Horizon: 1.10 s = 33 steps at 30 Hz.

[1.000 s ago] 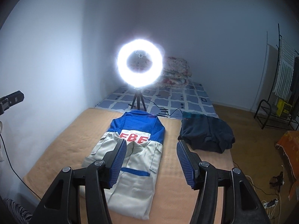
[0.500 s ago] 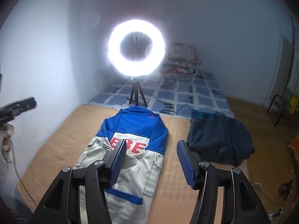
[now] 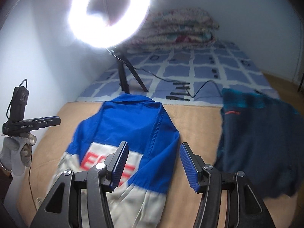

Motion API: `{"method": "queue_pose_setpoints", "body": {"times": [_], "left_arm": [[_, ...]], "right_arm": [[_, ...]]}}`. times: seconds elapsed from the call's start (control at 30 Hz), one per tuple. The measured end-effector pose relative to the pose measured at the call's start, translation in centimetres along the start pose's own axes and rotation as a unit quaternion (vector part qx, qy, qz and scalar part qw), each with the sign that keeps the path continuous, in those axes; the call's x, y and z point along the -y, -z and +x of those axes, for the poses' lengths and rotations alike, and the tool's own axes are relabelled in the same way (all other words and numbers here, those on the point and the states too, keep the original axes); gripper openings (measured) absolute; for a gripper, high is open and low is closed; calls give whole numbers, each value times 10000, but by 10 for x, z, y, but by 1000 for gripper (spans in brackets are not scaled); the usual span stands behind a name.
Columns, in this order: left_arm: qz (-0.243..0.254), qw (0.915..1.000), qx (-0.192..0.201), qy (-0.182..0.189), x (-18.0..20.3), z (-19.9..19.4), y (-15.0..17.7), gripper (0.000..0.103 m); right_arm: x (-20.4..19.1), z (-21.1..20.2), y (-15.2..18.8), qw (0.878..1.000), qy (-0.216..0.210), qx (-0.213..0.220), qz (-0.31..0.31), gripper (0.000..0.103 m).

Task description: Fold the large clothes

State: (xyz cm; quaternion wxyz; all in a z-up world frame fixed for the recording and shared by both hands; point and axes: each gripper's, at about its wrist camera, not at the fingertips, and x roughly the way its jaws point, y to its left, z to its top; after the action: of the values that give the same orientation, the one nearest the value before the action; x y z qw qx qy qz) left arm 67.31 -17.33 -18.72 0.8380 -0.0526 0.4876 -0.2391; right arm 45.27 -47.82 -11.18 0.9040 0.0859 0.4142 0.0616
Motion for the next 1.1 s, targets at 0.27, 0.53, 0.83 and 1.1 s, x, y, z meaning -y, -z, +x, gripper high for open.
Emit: {"method": "queue_pose_setpoints", "body": {"times": [0.27,0.53,0.83,1.1], "left_arm": [[-264,9986,-393,222,-37,75,-27,58],[24,9978,-547,380,-37,108,-31,58],[439,9984,-348,121,-5,106,-31,4],[594,9977,317,28,18,61,-25,0]], "right_arm": [[31,95,-16,9993,-136,-293,195,58],[52,147,-22,9956,-653,-487,453,61],[30,149,-21,9954,-802,-527,49,6],[10,111,-29,9986,-515,-78,-92,0]]}}
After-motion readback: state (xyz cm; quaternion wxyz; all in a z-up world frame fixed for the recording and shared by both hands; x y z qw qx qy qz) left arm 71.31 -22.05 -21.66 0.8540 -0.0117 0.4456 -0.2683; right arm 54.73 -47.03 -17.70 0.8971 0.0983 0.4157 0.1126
